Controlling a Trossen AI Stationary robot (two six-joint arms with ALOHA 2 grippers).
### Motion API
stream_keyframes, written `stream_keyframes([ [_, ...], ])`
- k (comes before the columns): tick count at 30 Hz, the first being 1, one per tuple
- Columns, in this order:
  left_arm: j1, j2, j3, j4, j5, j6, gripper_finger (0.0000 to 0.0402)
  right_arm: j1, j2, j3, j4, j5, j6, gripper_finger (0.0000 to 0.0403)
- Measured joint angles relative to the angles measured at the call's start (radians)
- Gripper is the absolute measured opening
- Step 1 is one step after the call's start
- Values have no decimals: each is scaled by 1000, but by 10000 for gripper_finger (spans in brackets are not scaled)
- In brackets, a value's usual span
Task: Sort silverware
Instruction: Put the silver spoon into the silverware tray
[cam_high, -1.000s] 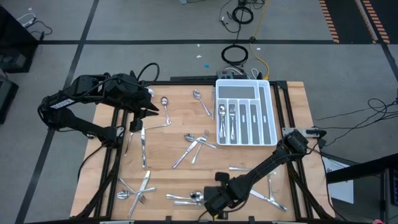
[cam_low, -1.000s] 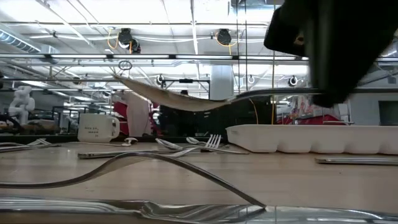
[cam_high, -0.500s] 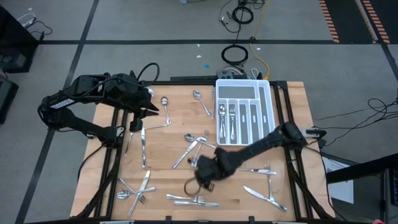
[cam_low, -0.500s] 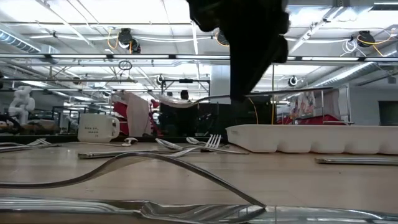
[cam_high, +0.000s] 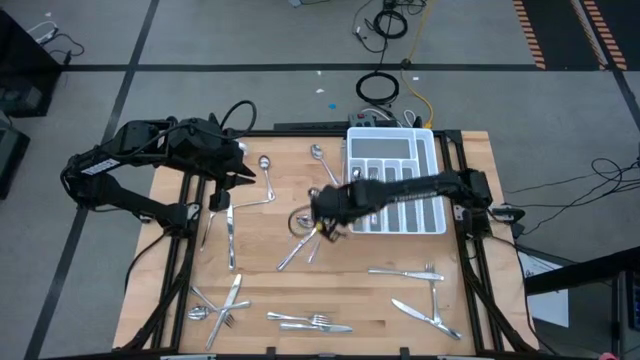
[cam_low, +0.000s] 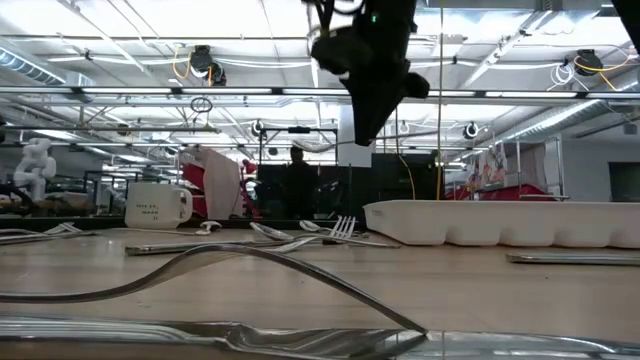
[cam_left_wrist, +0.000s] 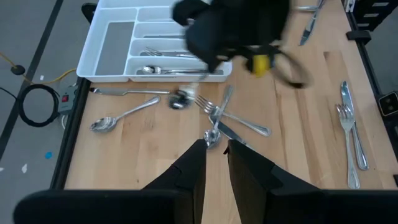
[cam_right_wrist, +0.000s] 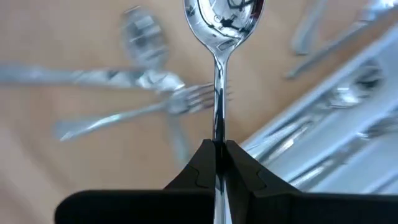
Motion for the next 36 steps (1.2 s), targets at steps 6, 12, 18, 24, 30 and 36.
stream_keyframes([
  [6,0,0,0,0,0,0,74,-79,-96,-151,111,2,107,0],
  [12,0,0,0,0,-1,7,74,-121,-232,-367,317,4,273,0],
  [18,0,0,0,25,-1,7,74,-134,-314,-565,504,11,443,0],
  [24,0,0,0,31,-5,27,74,-135,-307,-629,516,56,579,0],
  [30,0,0,0,31,-13,28,74,-156,-299,-629,507,99,628,0],
  [36,0,0,0,29,-16,28,74,-176,-259,-629,512,56,622,0],
])
